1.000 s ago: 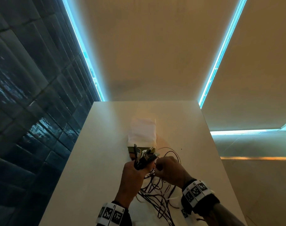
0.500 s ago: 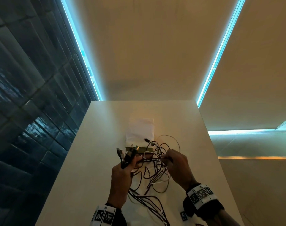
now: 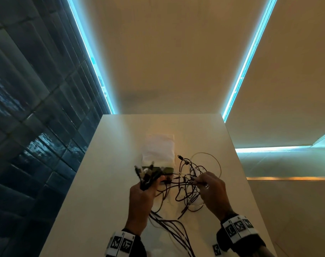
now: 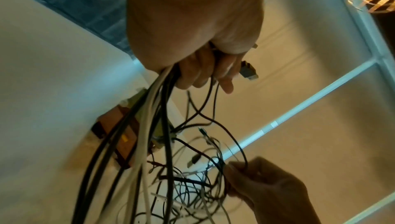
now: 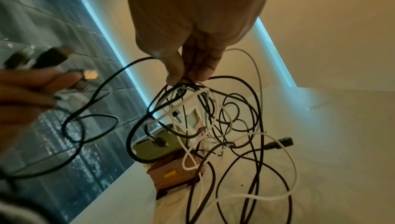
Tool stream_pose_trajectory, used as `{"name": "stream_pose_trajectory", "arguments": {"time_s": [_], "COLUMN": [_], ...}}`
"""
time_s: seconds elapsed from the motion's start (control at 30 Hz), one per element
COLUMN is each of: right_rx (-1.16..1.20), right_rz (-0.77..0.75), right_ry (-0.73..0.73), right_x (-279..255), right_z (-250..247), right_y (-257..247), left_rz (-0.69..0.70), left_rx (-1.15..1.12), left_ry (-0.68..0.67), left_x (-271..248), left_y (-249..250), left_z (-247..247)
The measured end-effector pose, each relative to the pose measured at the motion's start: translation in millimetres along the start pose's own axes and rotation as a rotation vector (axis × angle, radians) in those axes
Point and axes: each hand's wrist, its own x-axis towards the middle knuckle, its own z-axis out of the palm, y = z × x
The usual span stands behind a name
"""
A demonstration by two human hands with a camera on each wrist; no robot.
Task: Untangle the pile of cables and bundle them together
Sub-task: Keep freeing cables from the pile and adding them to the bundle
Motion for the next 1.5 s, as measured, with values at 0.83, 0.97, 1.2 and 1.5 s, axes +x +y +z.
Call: {"name": "stream_pose_trajectory", "arguments": {"time_s": [0.83, 0.97, 1.2, 1.5], "right_rx": [0.422, 0.492, 0.415, 0.286], "right_rz": [0.093, 0.161, 0.151, -0.030], "right_ry": [0.039, -0.008, 0.074, -0.042], "right_x": [-8, -8, -11, -10], "right_z": [14, 11, 4, -8], "right_y": [-61, -62, -61, -59], "left_rz": [-0.001, -0.014, 0.048, -0.107], "left_rx": [-0.003, 0.072, 0.201, 0.080], "left_ry": [-0.074, -0.007, -0.200, -0.152], "left_x": [1, 0, -1, 5], "left_y": [-11, -15, -14, -21], "left_z": [25, 30, 23, 18]}}
